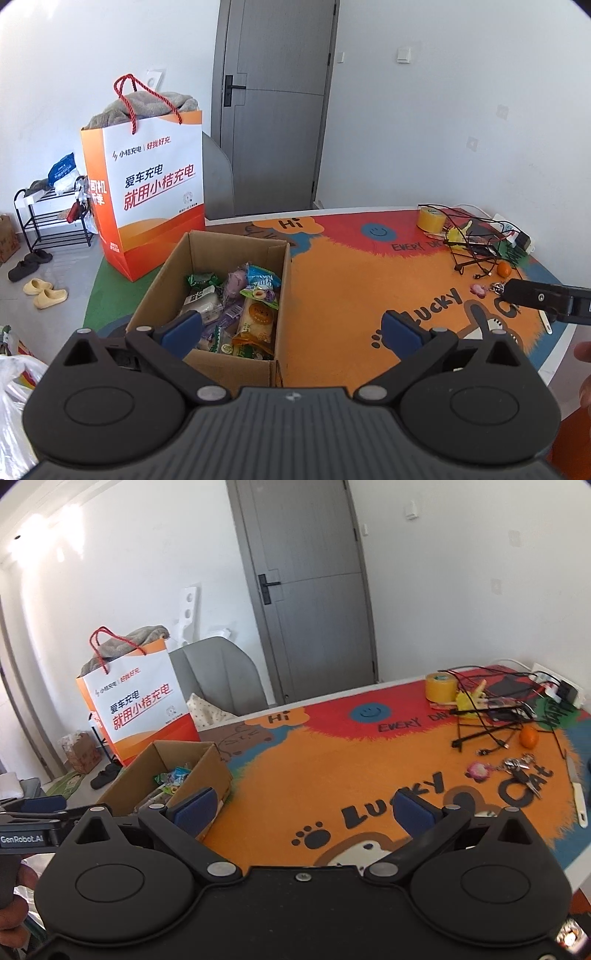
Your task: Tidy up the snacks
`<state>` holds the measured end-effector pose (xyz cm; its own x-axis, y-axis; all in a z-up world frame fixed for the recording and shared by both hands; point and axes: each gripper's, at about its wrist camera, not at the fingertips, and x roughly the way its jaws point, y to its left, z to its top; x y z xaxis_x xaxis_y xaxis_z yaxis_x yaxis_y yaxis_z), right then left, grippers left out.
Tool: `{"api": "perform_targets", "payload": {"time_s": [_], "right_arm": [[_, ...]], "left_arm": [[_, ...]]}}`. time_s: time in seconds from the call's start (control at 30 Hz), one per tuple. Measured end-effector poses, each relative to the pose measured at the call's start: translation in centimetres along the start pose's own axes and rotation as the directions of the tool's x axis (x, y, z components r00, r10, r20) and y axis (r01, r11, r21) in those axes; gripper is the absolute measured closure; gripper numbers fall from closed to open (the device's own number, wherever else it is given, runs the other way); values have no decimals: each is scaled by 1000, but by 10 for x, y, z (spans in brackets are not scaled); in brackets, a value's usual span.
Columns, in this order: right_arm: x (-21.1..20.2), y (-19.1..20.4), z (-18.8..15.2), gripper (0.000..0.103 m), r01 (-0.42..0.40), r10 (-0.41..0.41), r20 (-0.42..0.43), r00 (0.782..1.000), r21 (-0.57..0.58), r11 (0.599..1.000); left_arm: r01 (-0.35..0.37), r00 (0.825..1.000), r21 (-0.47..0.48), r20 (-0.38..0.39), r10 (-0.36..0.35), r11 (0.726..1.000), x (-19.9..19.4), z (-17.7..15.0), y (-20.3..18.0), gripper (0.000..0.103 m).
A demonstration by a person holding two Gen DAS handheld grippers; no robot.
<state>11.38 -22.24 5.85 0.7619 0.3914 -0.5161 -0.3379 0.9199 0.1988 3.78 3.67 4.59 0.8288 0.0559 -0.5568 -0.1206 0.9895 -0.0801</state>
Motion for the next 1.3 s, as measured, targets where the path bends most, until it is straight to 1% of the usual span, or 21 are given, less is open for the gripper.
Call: {"api": "perform_targets", "payload": {"time_s": [0.07,0.13,0.23,0.3,0.4,0.6,0.83,1.3], "right_arm": [[-4,-2,0,0,-16,16,-19,1000,17,1000],[-8,-1,-2,0,-5,5,-32,999,7,1000],[-17,-1,-6,0,1,-1,-31,1000,-12,1000],[-22,-1,-7,0,9,-9,-26,1000,-12,1000],[-31,-1,-6,0,22,-23,-9,1000,-20,1000],[-41,2,-7,0,15,-16,-4,1000,-38,999],[-41,2,-6,0,9,-9,-8,1000,-36,999],[-41,3,-8,0,4,-5,-11,1000,-43,999]], "left_arm": [[7,1000,4,-2,-7,1000,-3,0,1,0],[19,1000,7,-6,-19,1000,-7,-3,1,0],[19,1000,26,-6,-18,999,-10,-5,2,0],[23,1000,15,-9,-23,1000,-12,-4,3,0],[28,1000,23,-4,-28,999,-17,-4,3,0],[26,1000,18,1,-26,999,-24,-4,6,0],[46,999,40,-1,-46,998,-26,-4,3,0],[59,998,31,-7,-59,998,-26,-3,5,0]]}}
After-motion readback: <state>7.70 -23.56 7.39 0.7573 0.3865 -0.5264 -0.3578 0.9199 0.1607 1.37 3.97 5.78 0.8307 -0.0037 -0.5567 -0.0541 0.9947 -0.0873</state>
